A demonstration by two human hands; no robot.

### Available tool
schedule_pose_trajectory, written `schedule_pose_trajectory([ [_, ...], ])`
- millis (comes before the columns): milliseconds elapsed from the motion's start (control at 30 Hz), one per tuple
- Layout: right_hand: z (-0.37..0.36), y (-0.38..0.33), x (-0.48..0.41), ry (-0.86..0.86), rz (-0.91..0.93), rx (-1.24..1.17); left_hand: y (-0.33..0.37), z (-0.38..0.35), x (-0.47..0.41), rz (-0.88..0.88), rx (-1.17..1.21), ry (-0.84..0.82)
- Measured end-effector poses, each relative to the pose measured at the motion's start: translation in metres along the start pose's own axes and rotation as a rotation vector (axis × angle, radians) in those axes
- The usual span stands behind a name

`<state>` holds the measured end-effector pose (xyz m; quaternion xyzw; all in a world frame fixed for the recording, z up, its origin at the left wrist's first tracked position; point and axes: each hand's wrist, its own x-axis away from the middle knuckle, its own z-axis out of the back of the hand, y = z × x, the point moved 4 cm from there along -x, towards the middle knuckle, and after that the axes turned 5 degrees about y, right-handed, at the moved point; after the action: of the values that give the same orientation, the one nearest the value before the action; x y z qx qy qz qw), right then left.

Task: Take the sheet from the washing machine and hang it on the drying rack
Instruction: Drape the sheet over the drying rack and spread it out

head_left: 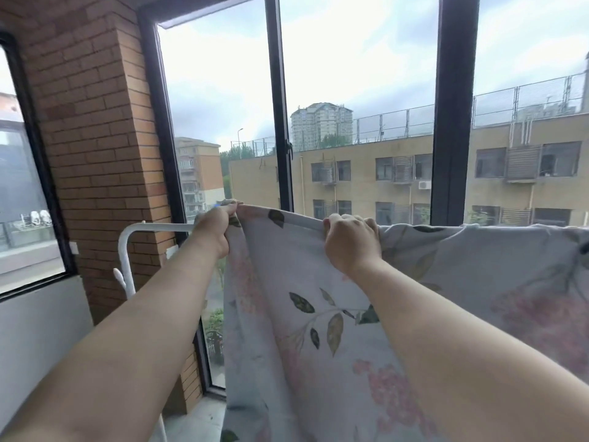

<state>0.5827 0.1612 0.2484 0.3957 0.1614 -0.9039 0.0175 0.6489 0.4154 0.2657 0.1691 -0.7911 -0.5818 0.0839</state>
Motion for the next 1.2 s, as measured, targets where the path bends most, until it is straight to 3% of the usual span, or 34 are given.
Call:
schedule_pose_trajectory([
  [100, -0.002, -0.002, -0.001, 0.021, 0.011, -0.003, -0.004, 0.003, -0.003, -0.057, -0.119, 0.103],
  [300, 0.001, -0.007, -0.004, 0.028, -0.063, 0.105, -0.035, 0.007, 0.007, 0.073, -0.382, -0.074],
  [433, -0.002, -0.029, -0.009, 0.038, -0.068, 0.182, -0.039, 0.004, 0.007, 0.084, -0.308, -0.054],
  [633, -0.029, -0.094, -0.028, 0.028, 0.199, 0.009, -0.049, 0.007, -0.001, 0.044, -0.27, -0.037],
  [767, -0.054, -0.108, -0.031, -0.193, 0.163, 0.005, -0.049, 0.015, -0.009, -0.045, -0.303, -0.028],
  [933, -0.07, -0.095, -0.028, -0.089, 0.172, 0.101, -0.026, 0.043, -0.035, -0.05, -0.184, 0.042],
  [1067, -0.074, -0.091, -0.031, -0.091, 0.178, 0.091, -0.004, 0.07, -0.071, -0.054, -0.108, 0.172],
  [1200, -0.075, -0.092, -0.032, -0.088, 0.162, 0.102, 0.011, 0.073, -0.077, -0.107, -0.133, 0.178],
])
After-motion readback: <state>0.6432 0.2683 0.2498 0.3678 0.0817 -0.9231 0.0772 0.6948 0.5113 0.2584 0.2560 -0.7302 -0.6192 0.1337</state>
